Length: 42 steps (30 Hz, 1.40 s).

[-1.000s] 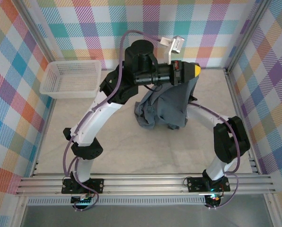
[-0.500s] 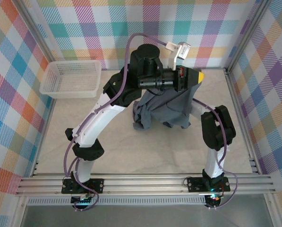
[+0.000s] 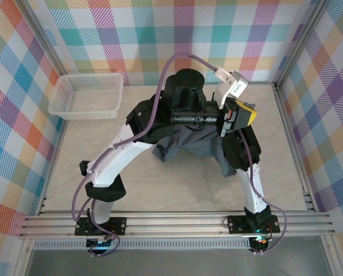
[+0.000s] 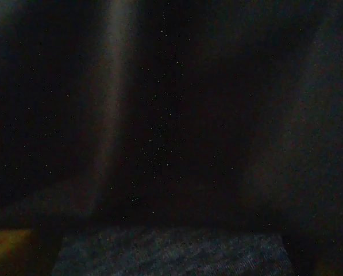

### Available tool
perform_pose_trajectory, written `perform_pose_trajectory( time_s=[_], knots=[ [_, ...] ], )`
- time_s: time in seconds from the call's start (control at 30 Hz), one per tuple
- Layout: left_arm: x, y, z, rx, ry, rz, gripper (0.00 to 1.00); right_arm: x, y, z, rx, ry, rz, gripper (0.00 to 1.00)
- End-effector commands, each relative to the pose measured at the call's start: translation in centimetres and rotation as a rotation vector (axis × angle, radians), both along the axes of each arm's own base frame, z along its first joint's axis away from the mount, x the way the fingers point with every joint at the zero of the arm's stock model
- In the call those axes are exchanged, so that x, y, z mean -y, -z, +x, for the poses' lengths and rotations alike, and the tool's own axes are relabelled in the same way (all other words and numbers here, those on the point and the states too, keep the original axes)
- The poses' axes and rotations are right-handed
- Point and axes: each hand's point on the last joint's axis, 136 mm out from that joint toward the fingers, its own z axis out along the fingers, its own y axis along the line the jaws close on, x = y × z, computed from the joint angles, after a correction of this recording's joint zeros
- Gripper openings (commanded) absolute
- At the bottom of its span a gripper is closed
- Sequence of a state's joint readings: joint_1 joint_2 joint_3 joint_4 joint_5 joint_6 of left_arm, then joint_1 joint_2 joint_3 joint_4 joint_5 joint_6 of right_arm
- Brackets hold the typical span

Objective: Fold the inside-out t-shirt

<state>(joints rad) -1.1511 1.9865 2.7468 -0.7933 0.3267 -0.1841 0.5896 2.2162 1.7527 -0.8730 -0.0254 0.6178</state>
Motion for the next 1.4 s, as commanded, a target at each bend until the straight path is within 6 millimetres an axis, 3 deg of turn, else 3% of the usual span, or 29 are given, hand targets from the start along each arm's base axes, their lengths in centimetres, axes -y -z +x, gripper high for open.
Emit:
perform_pose_trajectory(
  time_s=[0.0,0.07,0.13,0.27,0.3,0.43,0.53,0.67,0.77,0.87,0.93,1.0,1.1,1.17,1.23,1.3,1.37],
  knots=[
    [-4.3,-6.7,-2.8,0.186,0.009,-0.154,0.00,3.1,5.5,-4.8,-0.204,-0.076,-0.166,0.92],
    [-4.7,-6.7,-2.5,0.204,-0.014,-0.144,0.00,2.6,6.0,-5.2,-0.211,-0.084,-0.127,0.80],
    [-5.0,-6.2,-1.9,0.222,-0.055,-0.115,0.00,1.7,5.3,-5.2,-0.197,-0.101,-0.066,0.61],
    [-6.5,-4.5,2.1,0.239,-0.264,-0.017,0.00,0.5,0.7,-3.9,-0.067,-0.120,0.031,0.04],
    [-7.2,-4.1,3.7,0.229,-0.335,0.007,0.00,0.4,-0.9,-3.6,-0.024,-0.123,0.057,0.00],
    [-11.7,-1.2,11.4,0.117,-0.636,0.101,0.00,0.1,-6.0,-4.1,0.105,-0.153,0.168,0.00],
    [-16.5,2.7,17.7,0.010,-0.835,0.202,0.00,0.1,-9.5,-5.9,0.185,-0.175,0.276,0.00],
    [-22.6,11.6,24.9,-0.209,-1.021,0.376,0.00,0.0,-15.2,-8.5,0.320,-0.234,0.429,0.00],
    [-26.9,19.9,28.1,-0.372,-1.115,0.522,0.00,1.1,-19.9,-9.2,0.465,-0.243,0.469,0.00],
    [-30.0,27.5,28.4,-0.516,-1.168,0.614,0.00,2.7,-24.3,-8.7,0.616,-0.214,0.450,0.00],
    [-31.2,31.1,27.8,-0.591,-1.181,0.638,0.00,3.8,-26.5,-8.1,0.690,-0.186,0.422,0.00],
    [-32.4,33.9,26.6,-0.634,-1.197,0.660,0.00,4.9,-28.2,-7.3,0.741,-0.142,0.389,0.00],
    [-33.9,36.2,25.0,-0.671,-1.216,0.685,0.03,5.3,-30.8,-6.4,0.806,-0.105,0.424,0.00],
    [-34.7,36.6,24.2,-0.693,-1.216,0.706,0.08,5.3,-32.3,-5.9,0.833,-0.079,0.472,0.00],
    [-34.9,35.3,23.9,-0.683,-1.194,0.690,0.22,5.4,-33.1,-5.4,0.845,-0.047,0.497,0.00],
    [-34.4,32.2,23.5,-0.652,-1.149,0.620,0.50,6.0,-33.1,-4.7,0.834,0.015,0.481,0.00],
    [-32.7,28.1,22.8,-0.619,-1.062,0.496,0.65,6.3,-32.6,-4.2,0.796,0.051,0.475,0.00]
  ],
)
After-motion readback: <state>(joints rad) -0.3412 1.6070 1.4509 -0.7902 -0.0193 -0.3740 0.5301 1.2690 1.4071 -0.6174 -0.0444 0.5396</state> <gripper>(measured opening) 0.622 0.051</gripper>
